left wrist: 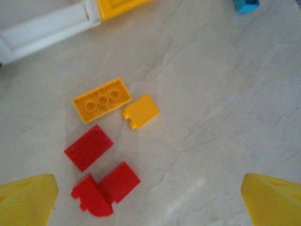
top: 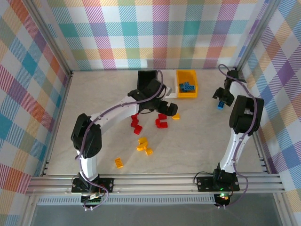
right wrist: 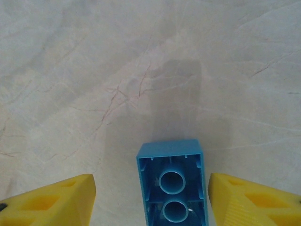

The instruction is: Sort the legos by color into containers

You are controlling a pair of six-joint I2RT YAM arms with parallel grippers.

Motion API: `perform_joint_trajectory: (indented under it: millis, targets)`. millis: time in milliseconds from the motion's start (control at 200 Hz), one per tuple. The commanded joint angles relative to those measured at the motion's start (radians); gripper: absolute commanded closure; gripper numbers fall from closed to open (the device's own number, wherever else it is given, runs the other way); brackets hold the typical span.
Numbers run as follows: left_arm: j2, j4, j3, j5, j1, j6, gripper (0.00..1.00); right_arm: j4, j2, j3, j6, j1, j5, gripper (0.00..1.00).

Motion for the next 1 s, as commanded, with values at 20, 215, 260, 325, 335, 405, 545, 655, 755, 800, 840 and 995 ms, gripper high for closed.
perform_joint_trajectory:
  millis: [20,215,260,325,335,405,545,655,755,800,840,995]
  targets:
    - [-0.088,-0.007,-0.071,-0.016,0.002,0.001,0.0,-0.053,0.026,0.042,-0.026,0.009,0.032,0.36]
    - [-0.162,-0.005,-0.154,-0.04,0.003,0.001,0.0,-0.064,0.045,0.047,-0.023,0.013,0.038,0.39]
    - [-0.176,-0.003,-0.166,-0.044,0.004,0.002,0.0,-0.064,0.051,0.051,-0.023,0.015,0.039,0.4]
    - [-0.192,-0.005,-0.18,-0.05,0.005,0.001,0.0,-0.067,0.056,0.055,-0.023,0.014,0.04,0.42]
    - [-0.194,-0.004,-0.183,-0.05,0.005,0.002,0.0,-0.066,0.056,0.055,-0.023,0.014,0.04,0.42]
    - [-0.206,-0.005,-0.196,-0.05,0.005,-0.003,0.0,-0.068,0.062,0.062,-0.027,0.016,0.039,0.45]
    - [-0.231,-0.004,-0.224,-0.046,0.005,-0.016,0.0,-0.073,0.071,0.066,-0.035,0.016,0.048,0.54]
    - [-0.252,-0.001,-0.253,-0.048,0.007,-0.024,0.0,-0.069,0.061,0.053,-0.033,0.017,0.049,0.62]
    - [-0.266,-0.002,-0.271,-0.051,0.006,-0.028,0.0,-0.058,0.039,0.035,-0.033,0.022,0.046,0.67]
    - [-0.269,-0.004,-0.274,-0.051,0.007,-0.031,0.0,-0.058,0.031,0.031,-0.036,0.031,0.047,0.68]
    - [-0.275,-0.004,-0.28,-0.05,0.008,-0.034,0.0,-0.057,0.02,0.026,-0.039,0.038,0.048,0.68]
    - [-0.302,0.0,-0.302,-0.052,0.012,-0.047,0.0,-0.053,-0.058,-0.004,-0.039,0.075,0.025,0.69]
